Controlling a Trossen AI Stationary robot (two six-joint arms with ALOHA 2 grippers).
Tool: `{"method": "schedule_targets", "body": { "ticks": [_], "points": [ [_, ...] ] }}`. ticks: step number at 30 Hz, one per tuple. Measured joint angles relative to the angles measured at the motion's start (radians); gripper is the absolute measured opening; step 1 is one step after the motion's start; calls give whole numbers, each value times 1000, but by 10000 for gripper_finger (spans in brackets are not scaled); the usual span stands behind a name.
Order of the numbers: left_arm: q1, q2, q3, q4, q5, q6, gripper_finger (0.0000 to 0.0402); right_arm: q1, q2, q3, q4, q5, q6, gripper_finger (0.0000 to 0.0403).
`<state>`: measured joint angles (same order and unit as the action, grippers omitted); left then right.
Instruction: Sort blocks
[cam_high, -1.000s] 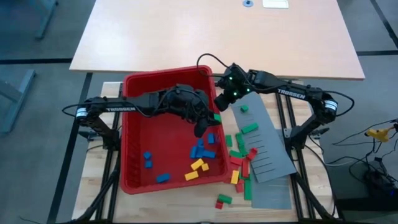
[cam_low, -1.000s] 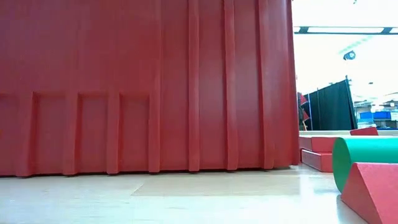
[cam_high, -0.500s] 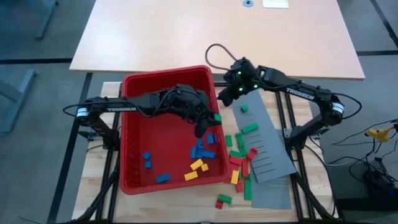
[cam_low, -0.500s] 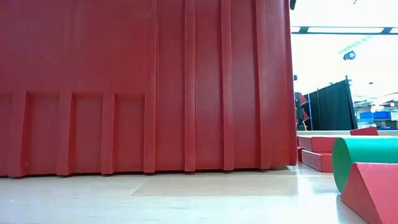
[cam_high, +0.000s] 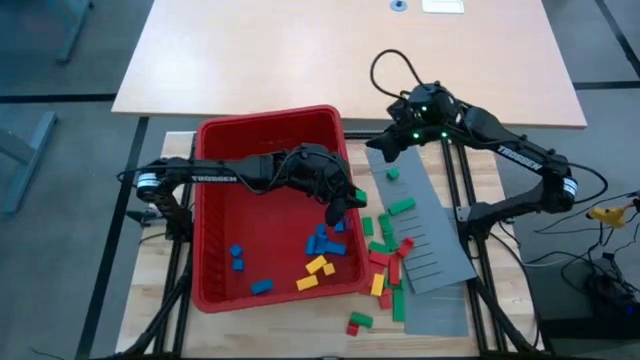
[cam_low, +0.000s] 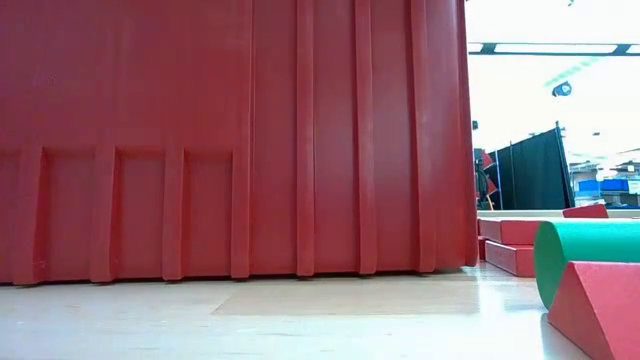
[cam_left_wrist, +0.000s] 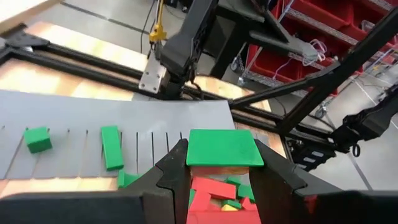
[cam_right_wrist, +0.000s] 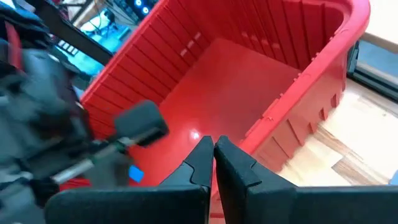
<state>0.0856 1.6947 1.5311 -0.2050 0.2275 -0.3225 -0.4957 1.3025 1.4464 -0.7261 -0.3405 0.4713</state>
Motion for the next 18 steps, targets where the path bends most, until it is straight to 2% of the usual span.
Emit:
{"method": "schedule_targets", "body": {
  "ticks": [18],
  "points": [
    [0,165,0,24,54,-59,112,7,-42,0,-2,11,18,0]
  ]
}}
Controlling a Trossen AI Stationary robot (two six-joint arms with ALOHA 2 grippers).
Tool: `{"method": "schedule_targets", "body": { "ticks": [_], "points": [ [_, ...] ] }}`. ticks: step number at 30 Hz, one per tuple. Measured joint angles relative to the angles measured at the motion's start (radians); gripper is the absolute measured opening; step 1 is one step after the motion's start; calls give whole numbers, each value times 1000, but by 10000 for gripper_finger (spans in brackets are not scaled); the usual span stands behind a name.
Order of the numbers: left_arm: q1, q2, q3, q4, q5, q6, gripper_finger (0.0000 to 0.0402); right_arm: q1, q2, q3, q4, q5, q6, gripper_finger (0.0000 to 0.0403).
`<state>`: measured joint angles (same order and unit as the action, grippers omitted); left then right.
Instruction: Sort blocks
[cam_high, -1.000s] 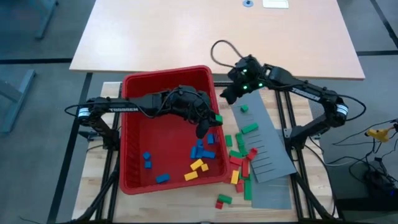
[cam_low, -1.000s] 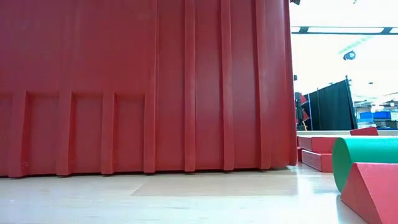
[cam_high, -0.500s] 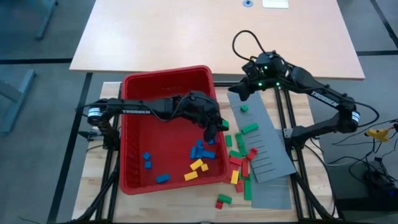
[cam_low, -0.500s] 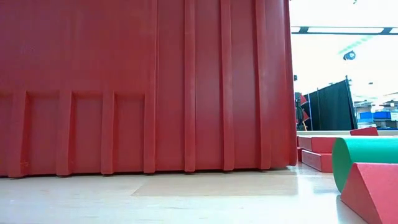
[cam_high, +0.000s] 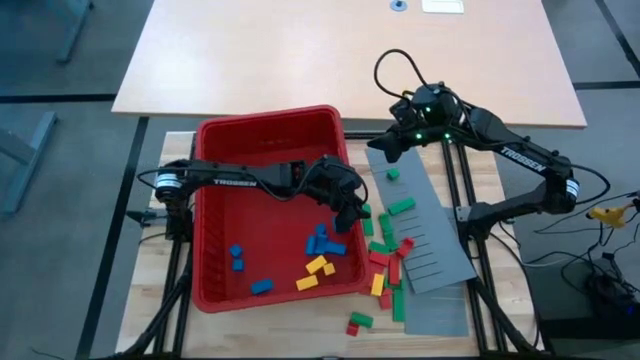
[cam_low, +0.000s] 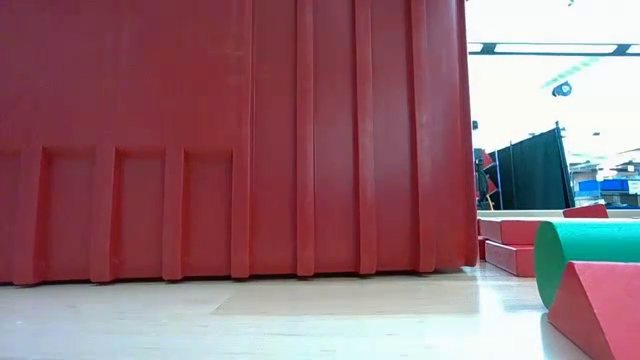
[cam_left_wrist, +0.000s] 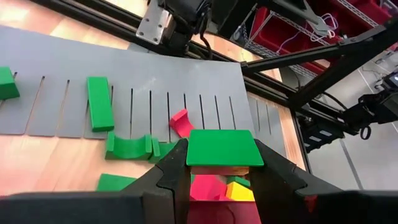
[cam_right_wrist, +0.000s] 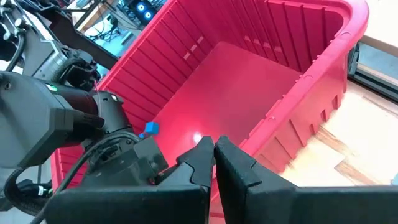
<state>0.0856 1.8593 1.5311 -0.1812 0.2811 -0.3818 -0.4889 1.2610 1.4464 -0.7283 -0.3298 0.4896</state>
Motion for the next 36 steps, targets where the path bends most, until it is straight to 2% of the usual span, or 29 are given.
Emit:
{"method": "schedule_targets", "body": {
  "ticks": [3,4,10,14,18,25,29,36],
  "points": [
    [0,0,0,-7,1,-4,114,0,0,0,1,0,0,0],
    [0,0,0,-5,2,2,129,0,0,0,0,0,-1,0],
    [-2,-10,0,-9,9,30,288,0,0,0,0,0,-9,0],
    [-1,-15,0,-9,20,34,343,0,0,0,0,0,-15,0],
    [-1,-39,0,-31,17,45,348,0,0,0,0,0,-27,0],
    [5,-138,14,-72,17,72,320,0,1,0,0,0,-40,0],
    [11,-181,13,-214,12,130,314,0,1,0,0,9,-49,0],
    [53,-268,13,-584,-84,257,313,0,1,0,-1,16,-70,0]
  ]
}}
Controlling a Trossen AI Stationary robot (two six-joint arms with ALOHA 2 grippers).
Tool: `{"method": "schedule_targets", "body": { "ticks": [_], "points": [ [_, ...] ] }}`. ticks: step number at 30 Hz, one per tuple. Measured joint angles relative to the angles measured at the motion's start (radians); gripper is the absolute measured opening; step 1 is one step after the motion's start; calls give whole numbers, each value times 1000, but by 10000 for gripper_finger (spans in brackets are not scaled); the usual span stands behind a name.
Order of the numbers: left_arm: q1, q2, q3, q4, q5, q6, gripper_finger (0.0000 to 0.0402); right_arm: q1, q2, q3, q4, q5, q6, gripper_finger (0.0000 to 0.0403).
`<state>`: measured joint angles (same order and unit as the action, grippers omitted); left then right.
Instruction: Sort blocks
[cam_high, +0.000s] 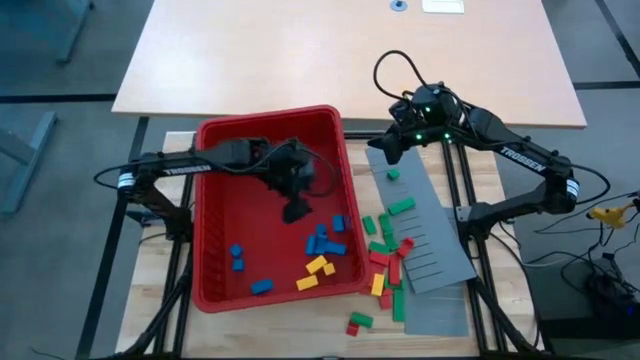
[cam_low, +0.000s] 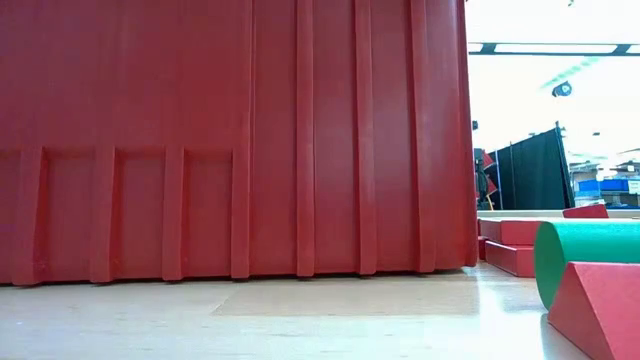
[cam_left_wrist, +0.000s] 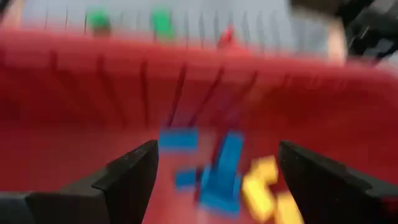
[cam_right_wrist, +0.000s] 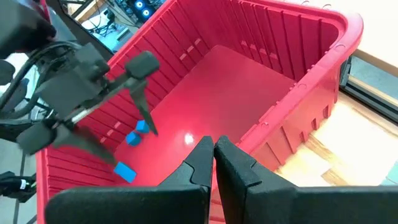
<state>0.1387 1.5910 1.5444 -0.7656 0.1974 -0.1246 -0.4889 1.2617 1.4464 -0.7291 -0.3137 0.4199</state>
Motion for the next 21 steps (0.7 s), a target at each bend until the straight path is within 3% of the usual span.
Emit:
{"method": "schedule_targets", "body": {
  "ticks": [9,21],
  "points": [
    [15,-48,-48,-400,-64,18,313,0,0,0,0,0,-13,0],
    [14,-265,-419,-359,-25,-152,313,0,0,0,0,1,-21,0]
  ]
}}
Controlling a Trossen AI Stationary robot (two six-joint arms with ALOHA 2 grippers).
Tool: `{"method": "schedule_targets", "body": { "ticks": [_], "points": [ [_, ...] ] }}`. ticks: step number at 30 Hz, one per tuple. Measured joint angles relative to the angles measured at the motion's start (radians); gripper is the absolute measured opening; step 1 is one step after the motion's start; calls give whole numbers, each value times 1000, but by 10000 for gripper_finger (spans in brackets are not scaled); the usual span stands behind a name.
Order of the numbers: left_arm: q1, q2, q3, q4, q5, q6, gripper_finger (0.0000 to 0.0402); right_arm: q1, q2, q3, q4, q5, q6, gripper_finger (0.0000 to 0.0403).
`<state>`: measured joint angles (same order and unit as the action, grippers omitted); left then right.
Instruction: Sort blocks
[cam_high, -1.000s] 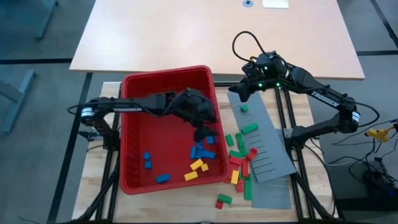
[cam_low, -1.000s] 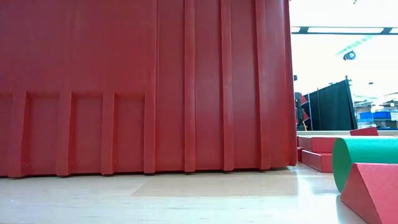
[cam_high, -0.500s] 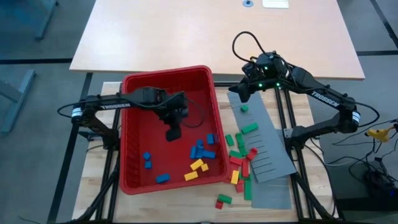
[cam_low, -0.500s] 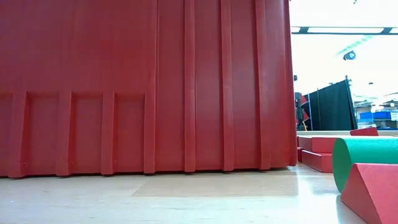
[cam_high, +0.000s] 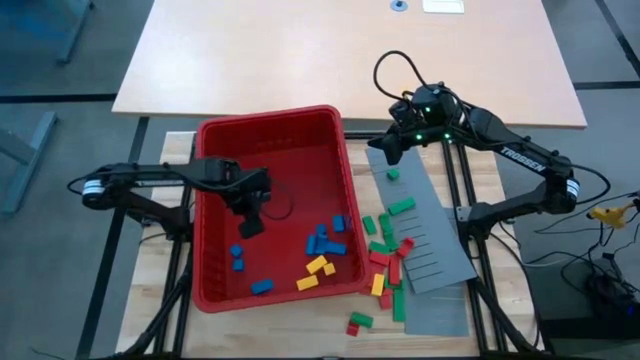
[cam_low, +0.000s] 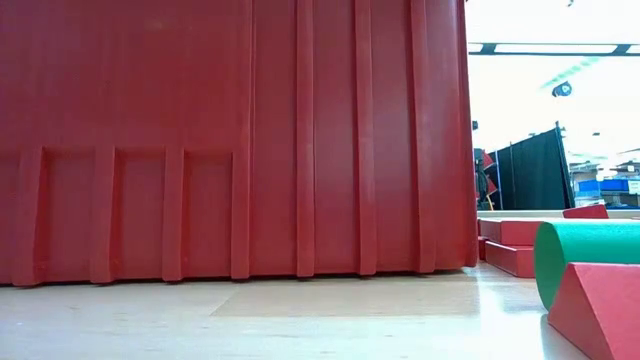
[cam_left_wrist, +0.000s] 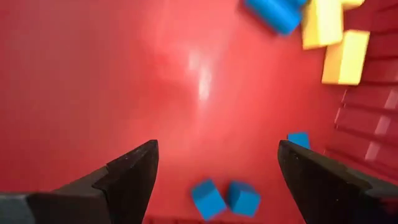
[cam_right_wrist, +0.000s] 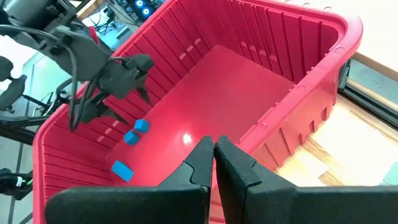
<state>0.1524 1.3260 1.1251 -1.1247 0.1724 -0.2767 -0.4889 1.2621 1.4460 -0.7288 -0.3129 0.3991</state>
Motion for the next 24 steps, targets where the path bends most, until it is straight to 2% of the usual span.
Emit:
{"method": "schedule_targets", "body": {
  "ticks": [5,9,16,24],
  "points": [
    [-1,-109,-146,0,53,-95,313,0,0,0,1,0,-5,0],
    [-6,-147,-226,-9,111,-139,313,0,0,0,1,0,-7,0],
    [-42,-127,-315,-13,154,-145,313,0,0,0,1,1,-7,0],
    [-81,-68,-358,-25,182,-128,313,0,0,0,1,1,-6,0]
  ]
}}
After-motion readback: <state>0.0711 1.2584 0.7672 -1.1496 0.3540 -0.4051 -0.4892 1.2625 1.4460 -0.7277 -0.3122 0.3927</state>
